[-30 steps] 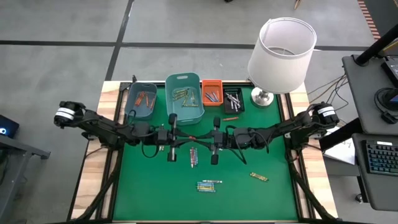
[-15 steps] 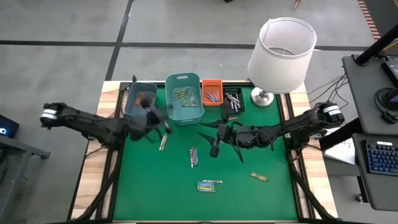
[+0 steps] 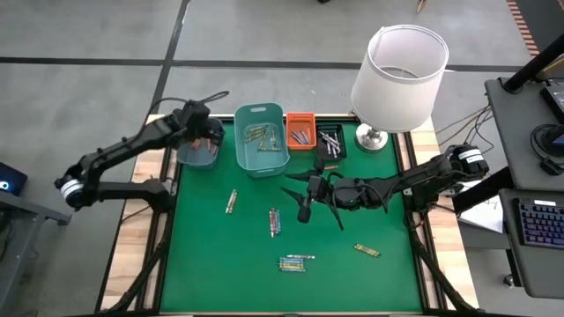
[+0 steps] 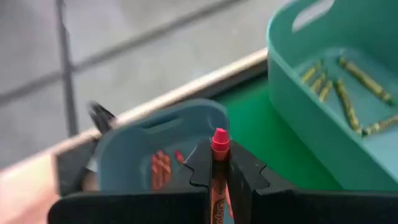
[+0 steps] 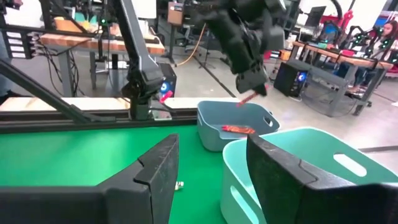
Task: Sort crayons
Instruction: Put the orange crayon into the blue bin, then put the green crayon into the green bin
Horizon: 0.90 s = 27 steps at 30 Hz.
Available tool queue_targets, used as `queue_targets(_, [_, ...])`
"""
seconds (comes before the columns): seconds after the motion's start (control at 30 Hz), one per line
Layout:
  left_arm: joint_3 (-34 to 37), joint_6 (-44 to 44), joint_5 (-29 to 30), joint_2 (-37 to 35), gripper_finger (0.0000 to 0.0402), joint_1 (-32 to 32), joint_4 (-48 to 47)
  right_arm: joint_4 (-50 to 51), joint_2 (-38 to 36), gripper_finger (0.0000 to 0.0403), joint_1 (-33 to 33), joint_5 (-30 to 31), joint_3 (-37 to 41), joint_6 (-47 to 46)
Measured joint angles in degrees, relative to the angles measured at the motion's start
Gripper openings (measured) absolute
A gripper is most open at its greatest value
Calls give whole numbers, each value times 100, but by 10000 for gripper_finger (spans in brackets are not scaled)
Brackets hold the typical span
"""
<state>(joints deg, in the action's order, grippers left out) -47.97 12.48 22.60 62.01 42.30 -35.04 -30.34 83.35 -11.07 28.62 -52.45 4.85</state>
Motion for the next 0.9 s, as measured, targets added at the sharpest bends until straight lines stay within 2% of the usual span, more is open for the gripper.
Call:
queue_targets(0.07, [0,-141,-263,246,0,249,4,3,1,178,13,-1,0,17])
queue_targets(0.33, [0,-342,-198,1083,1,431,-102,12,2,178,24,0,0,13])
queue_targets(0.5, [0,-345,420,1440,23,432,-118,50,4,178,24,0,0,-46])
queue_targets(0.9, [0,-355,541,1415,80,404,-123,129,-1,178,24,0,-1,-71])
